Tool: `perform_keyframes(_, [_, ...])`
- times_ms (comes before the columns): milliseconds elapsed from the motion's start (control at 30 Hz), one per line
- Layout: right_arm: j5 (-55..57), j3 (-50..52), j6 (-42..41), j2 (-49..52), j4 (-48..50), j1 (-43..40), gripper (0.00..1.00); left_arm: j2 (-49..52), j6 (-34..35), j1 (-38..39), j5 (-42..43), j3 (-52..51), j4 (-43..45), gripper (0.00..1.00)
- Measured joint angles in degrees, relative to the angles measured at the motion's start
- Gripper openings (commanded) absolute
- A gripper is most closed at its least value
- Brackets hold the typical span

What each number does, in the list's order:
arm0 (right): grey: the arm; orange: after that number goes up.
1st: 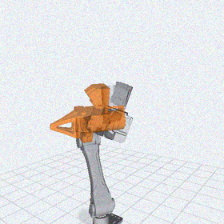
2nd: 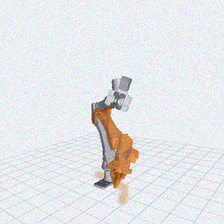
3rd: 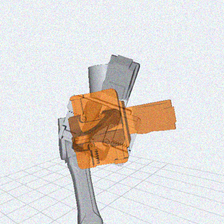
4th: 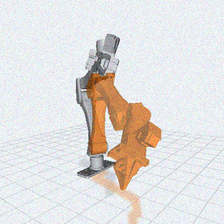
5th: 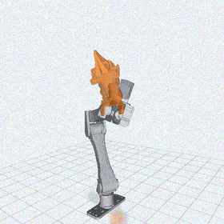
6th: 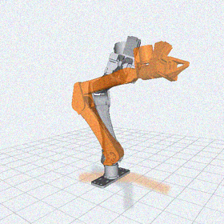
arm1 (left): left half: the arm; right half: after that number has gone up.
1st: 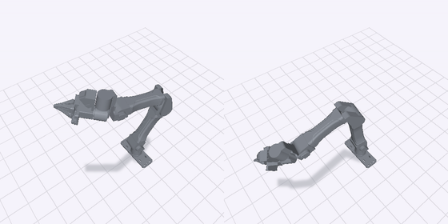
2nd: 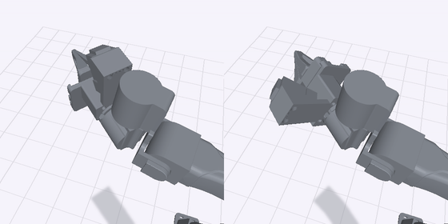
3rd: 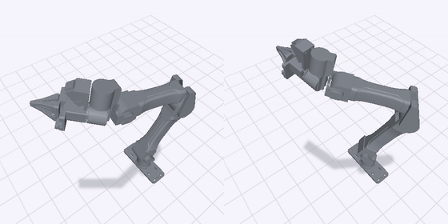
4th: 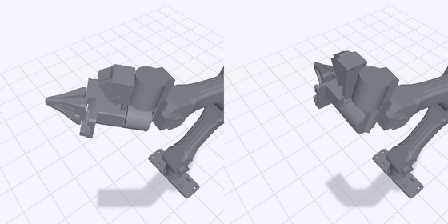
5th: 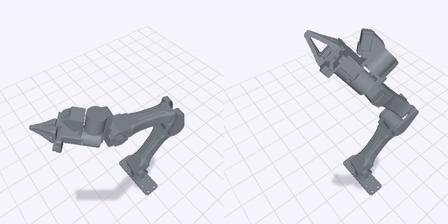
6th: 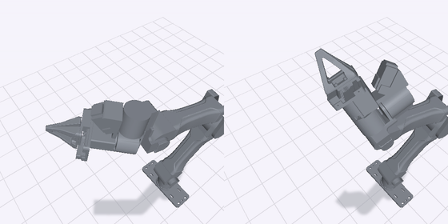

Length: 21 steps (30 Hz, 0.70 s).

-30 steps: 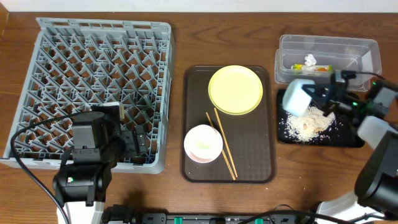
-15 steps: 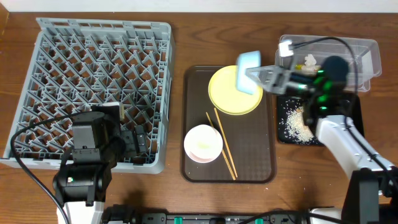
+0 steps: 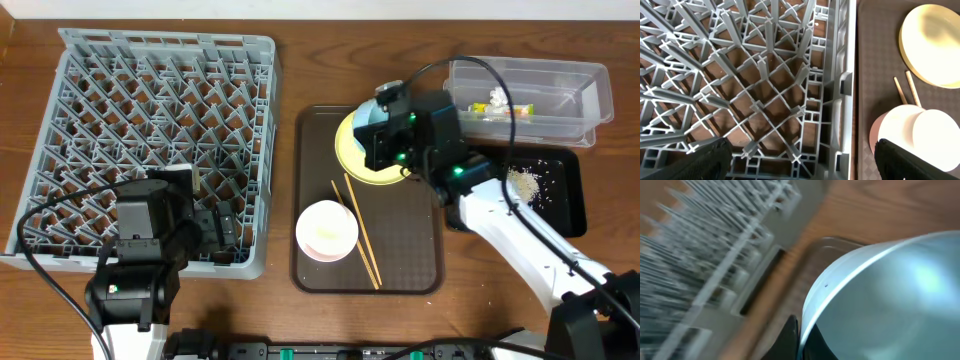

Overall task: Sort waste into correct bins and load items into the dishwasher
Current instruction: 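Place the empty blue bowl onto the yellow plate with the right gripper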

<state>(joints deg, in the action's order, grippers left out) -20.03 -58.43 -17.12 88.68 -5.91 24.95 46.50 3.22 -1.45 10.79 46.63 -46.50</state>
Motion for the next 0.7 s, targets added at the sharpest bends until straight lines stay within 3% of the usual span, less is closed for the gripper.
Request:
perform_keyframes(200, [10.9,-0.2,10.7,5.7,-0.7,4.5,0.01,0.0,0.0,0.0,0.0,0.0,0.0,0.93])
perform_keyframes(467, [13.4,-0.2,14.0,15.1,-0.8,7.1,0.02,0.0,0.0,0.0,0.0,0.0,0.0,0.93])
perform_keyframes(533, [13.9,-0.4,14.4,15.2,-0.8,7.8,0.12,0.0,0.0,0.0,0.0,0.0,0.0,0.93])
perform_keyframes(700, [13.6,-0.6,15.0,15.2,-3.1,9.1,0.20,0.0,0.0,0.0,0.0,0.0,0.0,0.93])
